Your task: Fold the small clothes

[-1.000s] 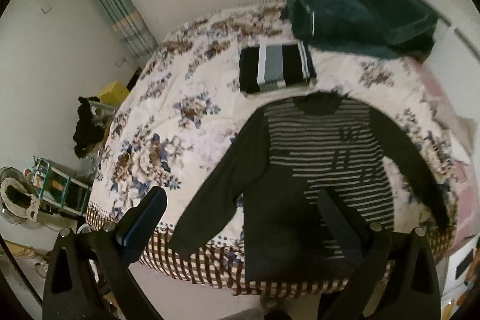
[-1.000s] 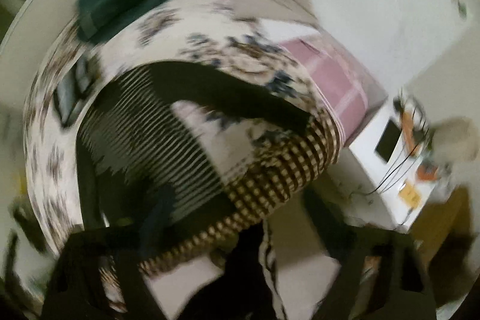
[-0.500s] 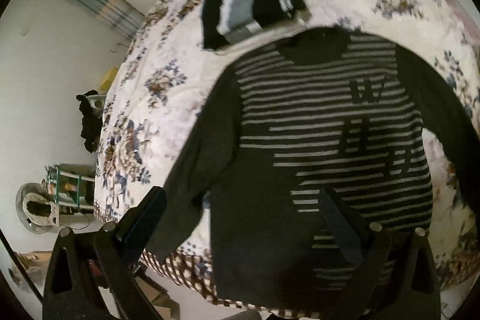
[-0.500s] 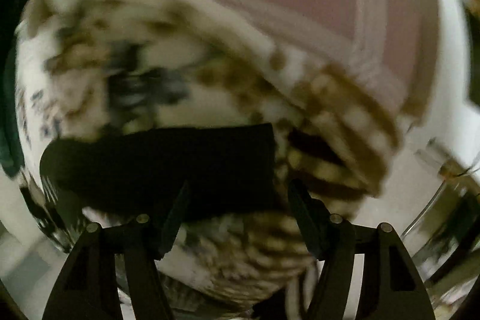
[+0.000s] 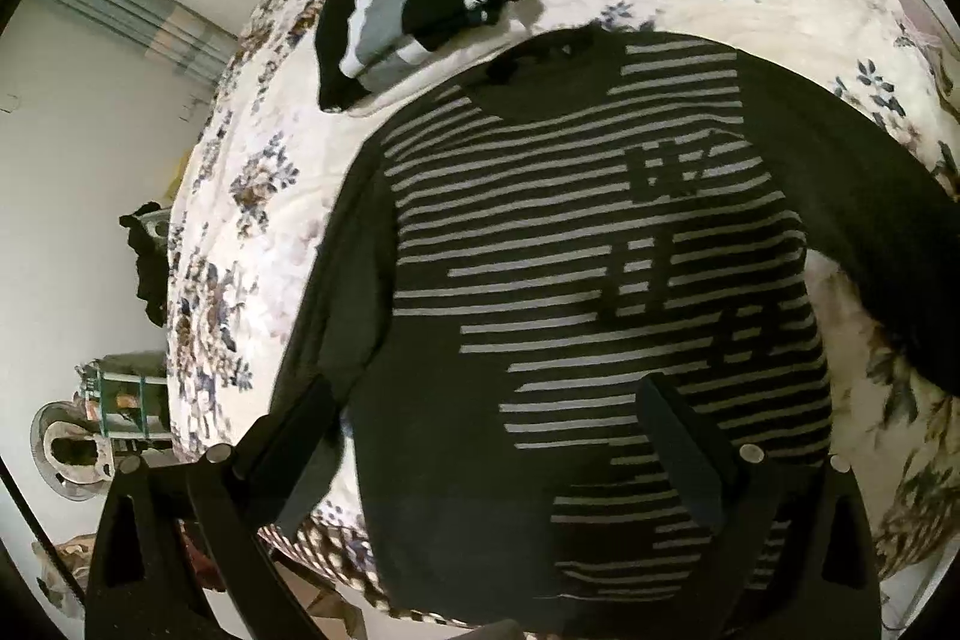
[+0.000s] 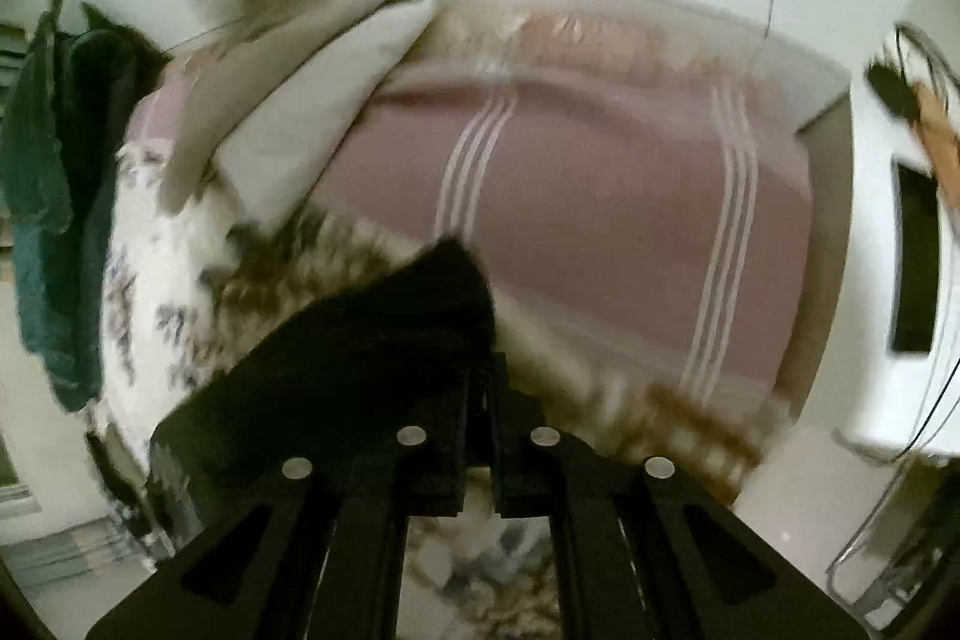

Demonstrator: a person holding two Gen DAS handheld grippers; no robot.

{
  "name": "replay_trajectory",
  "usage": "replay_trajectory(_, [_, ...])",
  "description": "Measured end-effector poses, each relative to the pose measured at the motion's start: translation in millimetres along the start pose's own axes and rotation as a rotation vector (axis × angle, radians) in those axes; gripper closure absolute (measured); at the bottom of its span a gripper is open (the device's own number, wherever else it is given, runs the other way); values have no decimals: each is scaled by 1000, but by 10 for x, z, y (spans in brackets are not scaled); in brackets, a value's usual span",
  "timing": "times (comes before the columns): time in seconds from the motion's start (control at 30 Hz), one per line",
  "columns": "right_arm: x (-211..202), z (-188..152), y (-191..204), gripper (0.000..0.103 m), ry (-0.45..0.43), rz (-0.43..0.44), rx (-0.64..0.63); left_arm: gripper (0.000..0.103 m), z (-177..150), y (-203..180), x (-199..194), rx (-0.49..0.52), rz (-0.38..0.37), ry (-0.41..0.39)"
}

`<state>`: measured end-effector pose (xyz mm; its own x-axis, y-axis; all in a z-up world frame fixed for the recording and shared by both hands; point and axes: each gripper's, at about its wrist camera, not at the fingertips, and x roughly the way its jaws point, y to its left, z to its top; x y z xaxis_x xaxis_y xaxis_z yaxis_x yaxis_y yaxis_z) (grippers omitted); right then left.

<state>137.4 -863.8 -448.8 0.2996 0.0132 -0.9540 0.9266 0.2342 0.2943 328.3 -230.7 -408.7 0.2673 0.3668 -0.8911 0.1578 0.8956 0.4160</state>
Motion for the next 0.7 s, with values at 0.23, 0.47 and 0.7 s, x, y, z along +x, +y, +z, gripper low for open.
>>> replay_trajectory(0.23, [186, 33, -312, 51, 76, 118, 150, 0, -40, -211, 98, 23, -25, 16])
replay_trajectory(0.47, [1103, -258, -323, 51, 133, 254, 268, 0, -136, -246, 388, -1, -33, 61])
replay_trajectory(0.7, [1069, -240, -133, 93, -77, 322, 348, 0, -284, -65, 691, -83, -39, 86])
